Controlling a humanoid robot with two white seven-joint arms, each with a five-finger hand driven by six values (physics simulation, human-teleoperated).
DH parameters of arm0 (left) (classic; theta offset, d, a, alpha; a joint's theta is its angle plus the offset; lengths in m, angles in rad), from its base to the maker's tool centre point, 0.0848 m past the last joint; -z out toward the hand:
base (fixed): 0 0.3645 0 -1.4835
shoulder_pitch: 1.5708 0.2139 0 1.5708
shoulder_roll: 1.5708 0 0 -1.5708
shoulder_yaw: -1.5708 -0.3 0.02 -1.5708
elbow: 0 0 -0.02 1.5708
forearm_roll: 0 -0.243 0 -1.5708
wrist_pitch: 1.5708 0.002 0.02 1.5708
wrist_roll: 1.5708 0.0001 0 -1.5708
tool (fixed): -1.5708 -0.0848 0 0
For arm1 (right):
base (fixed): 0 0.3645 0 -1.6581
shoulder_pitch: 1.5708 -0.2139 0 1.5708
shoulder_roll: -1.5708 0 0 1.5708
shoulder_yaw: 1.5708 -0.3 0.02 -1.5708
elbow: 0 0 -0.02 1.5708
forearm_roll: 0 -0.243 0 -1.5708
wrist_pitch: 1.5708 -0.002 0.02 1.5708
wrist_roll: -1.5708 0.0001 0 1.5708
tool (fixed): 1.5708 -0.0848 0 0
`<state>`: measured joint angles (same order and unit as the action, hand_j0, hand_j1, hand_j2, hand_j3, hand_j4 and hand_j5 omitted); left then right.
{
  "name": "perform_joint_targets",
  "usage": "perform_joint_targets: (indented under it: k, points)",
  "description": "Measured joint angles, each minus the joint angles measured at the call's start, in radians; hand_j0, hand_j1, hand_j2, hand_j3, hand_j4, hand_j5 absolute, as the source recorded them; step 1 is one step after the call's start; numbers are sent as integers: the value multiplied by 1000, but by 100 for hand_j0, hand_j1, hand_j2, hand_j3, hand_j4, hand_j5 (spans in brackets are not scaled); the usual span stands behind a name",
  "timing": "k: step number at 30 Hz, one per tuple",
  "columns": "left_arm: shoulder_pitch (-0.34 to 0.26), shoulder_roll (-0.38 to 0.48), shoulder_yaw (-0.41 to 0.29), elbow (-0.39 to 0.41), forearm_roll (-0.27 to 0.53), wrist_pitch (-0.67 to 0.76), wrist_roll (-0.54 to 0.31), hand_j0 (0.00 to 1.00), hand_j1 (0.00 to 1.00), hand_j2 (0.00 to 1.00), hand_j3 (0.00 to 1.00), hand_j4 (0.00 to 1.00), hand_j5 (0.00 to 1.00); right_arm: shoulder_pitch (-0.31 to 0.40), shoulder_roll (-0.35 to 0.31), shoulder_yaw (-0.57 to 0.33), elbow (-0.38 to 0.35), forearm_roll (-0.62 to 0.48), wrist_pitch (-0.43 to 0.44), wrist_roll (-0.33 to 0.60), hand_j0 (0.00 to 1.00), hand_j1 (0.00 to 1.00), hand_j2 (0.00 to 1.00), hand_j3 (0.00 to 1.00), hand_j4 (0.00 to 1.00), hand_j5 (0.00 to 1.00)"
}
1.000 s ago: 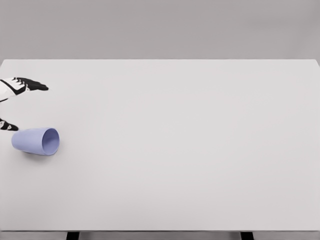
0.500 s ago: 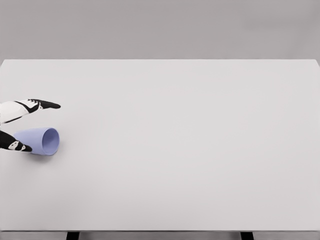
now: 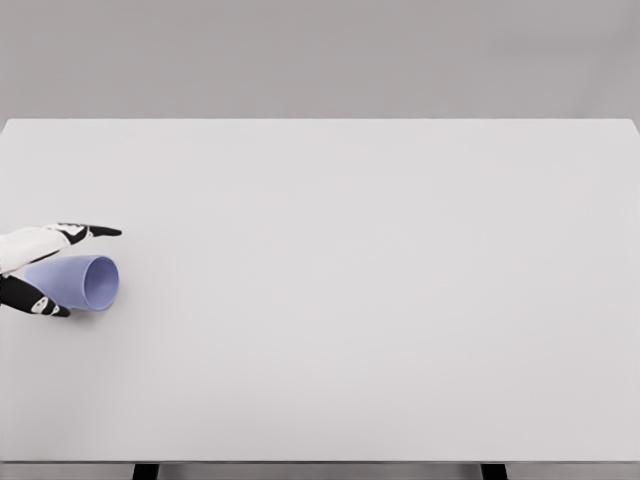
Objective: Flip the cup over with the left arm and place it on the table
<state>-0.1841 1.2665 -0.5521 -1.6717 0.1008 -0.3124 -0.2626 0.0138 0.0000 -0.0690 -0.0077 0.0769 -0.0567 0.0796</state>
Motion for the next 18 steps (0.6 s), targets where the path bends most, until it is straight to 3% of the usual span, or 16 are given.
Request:
perform_joint_targets:
  k: [18]
  points:
    - [8,-80,-1,49,-91,48,0,100,100,100,100,100,100,0,0,0,0,0,0,0,100,100,100,100,100,100]
